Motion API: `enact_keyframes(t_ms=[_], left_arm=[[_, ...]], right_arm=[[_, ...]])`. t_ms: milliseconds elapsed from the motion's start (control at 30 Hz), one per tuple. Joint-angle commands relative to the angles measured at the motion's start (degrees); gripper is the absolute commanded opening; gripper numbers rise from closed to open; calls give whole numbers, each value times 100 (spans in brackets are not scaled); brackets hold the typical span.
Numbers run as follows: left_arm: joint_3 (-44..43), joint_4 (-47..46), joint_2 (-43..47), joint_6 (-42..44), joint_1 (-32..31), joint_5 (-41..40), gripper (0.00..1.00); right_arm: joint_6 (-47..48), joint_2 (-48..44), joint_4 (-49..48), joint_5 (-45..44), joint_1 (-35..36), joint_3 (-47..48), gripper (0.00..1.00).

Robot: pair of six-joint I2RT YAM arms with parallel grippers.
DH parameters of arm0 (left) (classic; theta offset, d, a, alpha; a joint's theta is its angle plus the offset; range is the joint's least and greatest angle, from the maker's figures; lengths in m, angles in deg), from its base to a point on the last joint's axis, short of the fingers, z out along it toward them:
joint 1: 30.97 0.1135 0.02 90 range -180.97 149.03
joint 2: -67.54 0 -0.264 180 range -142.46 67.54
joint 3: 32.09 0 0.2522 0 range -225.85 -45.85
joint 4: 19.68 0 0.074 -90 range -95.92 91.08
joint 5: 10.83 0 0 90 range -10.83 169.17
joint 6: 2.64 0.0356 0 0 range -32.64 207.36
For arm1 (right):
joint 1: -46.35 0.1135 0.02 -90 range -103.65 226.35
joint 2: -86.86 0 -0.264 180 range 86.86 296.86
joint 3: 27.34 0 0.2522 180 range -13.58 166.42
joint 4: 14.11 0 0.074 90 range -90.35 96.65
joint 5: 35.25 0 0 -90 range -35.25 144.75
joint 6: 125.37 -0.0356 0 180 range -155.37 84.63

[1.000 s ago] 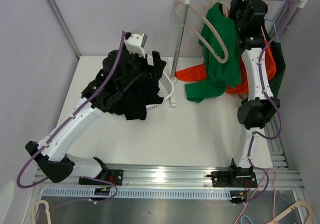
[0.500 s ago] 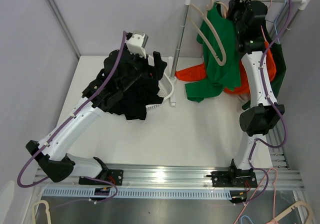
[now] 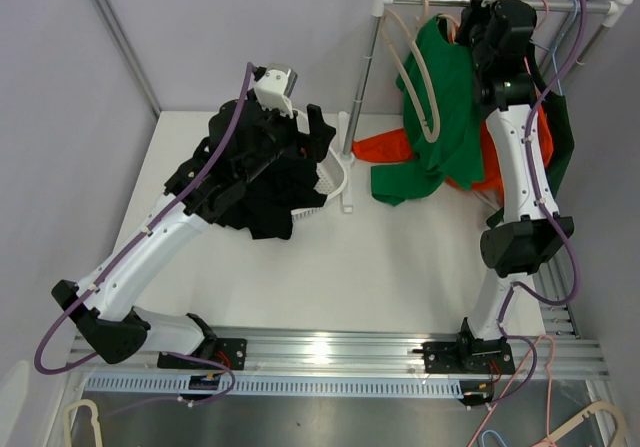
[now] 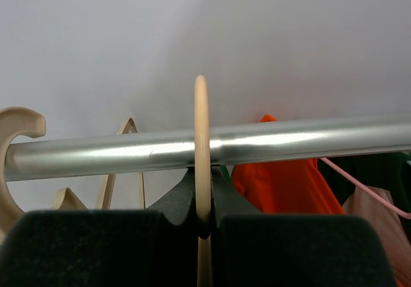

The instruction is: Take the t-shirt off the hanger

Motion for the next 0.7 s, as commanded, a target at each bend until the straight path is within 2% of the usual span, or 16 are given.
enact_keyframes(t_ms=[0,167,300,500,667], left_arm=[[-218,-68,42,-102,6,71,99],[-227,-68,33,-128,6,89,100],[-175,-59,25,-137,6,97,100],[-227,-50,25,-23,6,10,99],[-192,-85,25,21,-3,-87,99]], right_arm=[[-115,-695,-614,-574,-28,532,0],[-256,-546,-499,-355,-90,365,0],[-256,-388,-833,-232,-125,75,0],[-247,140,-578,-82,-134,636,0],[-247,430,-403,32,-134,1032,10]])
